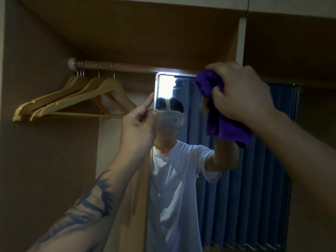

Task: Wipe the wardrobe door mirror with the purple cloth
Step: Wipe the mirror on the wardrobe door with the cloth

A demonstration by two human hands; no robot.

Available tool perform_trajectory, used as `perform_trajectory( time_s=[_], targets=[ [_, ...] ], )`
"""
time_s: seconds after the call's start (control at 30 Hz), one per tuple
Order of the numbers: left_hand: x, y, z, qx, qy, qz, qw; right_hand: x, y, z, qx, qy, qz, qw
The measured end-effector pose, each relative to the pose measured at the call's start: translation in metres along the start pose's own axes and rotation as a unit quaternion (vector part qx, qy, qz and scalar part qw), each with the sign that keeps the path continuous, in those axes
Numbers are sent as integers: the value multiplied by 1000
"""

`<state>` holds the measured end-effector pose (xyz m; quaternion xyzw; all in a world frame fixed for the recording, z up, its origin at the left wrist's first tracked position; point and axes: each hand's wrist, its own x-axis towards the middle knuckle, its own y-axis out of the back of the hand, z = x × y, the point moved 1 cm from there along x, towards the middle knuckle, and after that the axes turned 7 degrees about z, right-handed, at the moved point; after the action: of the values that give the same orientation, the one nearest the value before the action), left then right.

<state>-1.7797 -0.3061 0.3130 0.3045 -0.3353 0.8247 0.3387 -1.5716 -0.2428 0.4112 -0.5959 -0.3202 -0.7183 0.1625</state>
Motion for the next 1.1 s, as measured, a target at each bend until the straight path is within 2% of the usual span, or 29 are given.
perform_trajectory(
  time_s=[0.1, 0.17, 0.37, 0.43, 0.5, 0.57, 0.63, 0.73, 0.87, 0.97, 1.0, 1.03, 1.07, 1.1],
  targets=[
    [-2, -2, 0, 3, -9, 12, 1000, -9, 2, 15, 0, -86, 17, 996],
    [-4, -4, 2, 1, -9, 19, 1000, -10, -2, 3, 2, -102, 38, 994],
    [-12, -6, 21, 10, 27, 7, 1000, -6, -15, -58, 54, 1, 13, 998],
    [-13, -2, 32, 44, -9, 27, 999, -7, -20, -69, 105, 11, 25, 994],
    [-9, 4, 45, 74, -57, 58, 994, -11, -25, -75, 205, -7, 56, 977],
    [-8, 6, 58, 66, -63, 55, 994, -18, -29, -81, 295, -16, 86, 951],
    [-12, 2, 67, 51, -69, 22, 996, -25, -31, -89, 379, -23, 104, 919],
    [-15, -6, 74, 31, -72, -25, 997, -32, -29, -99, 522, -79, 90, 844],
    [-12, -7, 79, -6, -32, -28, 999, -36, -23, -103, 674, -125, -5, 728],
    [-4, -4, 75, 28, -64, 11, 998, -34, -26, -99, 735, -125, -112, 657],
    [1, -2, 73, 55, -83, 25, 995, -32, -26, -95, 734, -123, -135, 654],
    [8, 0, 71, 84, -103, 38, 990, -29, -25, -91, 718, -113, -142, 672],
    [15, 1, 69, 110, -123, 46, 985, -27, -22, -85, 663, -84, -124, 734],
    [22, 2, 69, 136, -143, 53, 979, -23, -20, -77, 559, -35, -75, 825]
  ],
)
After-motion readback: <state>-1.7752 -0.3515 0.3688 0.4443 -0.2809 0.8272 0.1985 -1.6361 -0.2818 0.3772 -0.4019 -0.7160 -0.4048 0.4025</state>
